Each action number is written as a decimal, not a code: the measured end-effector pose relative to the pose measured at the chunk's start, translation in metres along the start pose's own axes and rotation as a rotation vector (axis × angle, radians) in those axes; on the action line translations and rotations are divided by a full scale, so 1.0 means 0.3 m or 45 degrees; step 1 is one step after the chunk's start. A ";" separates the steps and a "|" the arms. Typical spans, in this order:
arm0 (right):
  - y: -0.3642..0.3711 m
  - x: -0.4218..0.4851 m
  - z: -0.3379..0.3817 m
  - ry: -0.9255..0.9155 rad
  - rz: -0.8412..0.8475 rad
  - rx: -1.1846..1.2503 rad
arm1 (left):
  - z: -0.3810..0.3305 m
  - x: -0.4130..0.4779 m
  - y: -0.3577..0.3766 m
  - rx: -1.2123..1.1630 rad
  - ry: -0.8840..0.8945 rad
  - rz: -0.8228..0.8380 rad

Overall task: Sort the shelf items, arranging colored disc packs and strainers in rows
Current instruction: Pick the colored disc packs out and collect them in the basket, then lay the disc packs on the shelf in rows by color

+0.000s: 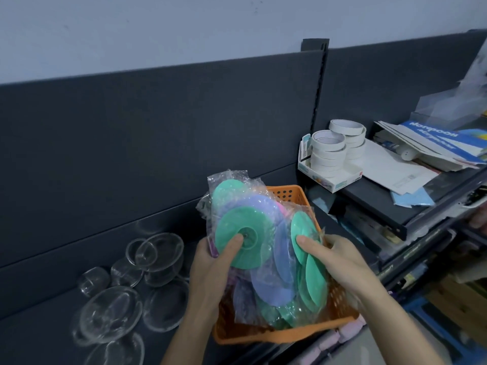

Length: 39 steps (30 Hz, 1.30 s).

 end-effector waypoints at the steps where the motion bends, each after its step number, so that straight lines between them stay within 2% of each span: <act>1: 0.014 -0.009 0.007 -0.005 0.001 -0.003 | -0.009 -0.009 -0.022 -0.003 0.016 -0.019; 12: 0.194 -0.091 0.072 -0.077 0.137 0.045 | -0.071 -0.148 -0.255 0.050 0.090 -0.239; 17: 0.272 -0.127 0.097 -0.093 0.310 0.074 | -0.080 -0.280 -0.334 -0.025 0.124 -0.392; 21: 0.336 -0.184 0.129 -0.199 0.457 0.080 | -0.088 -0.405 -0.396 -0.008 0.142 -0.556; 26: 0.437 -0.269 0.122 -0.226 0.603 0.085 | -0.066 -0.567 -0.503 0.010 0.151 -0.761; 39: 0.876 -0.651 0.189 -0.329 0.922 0.052 | -0.040 -0.965 -0.944 -0.148 0.253 -0.996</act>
Point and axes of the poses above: each hand's wrist, its own x-axis towards the middle knuckle, its own y-axis out of the palm, z = x × y, the point moved 8 cm from there along x, towards the middle knuckle, and after that the axes turned 3 degrees about -y, right-handed, at the moved point
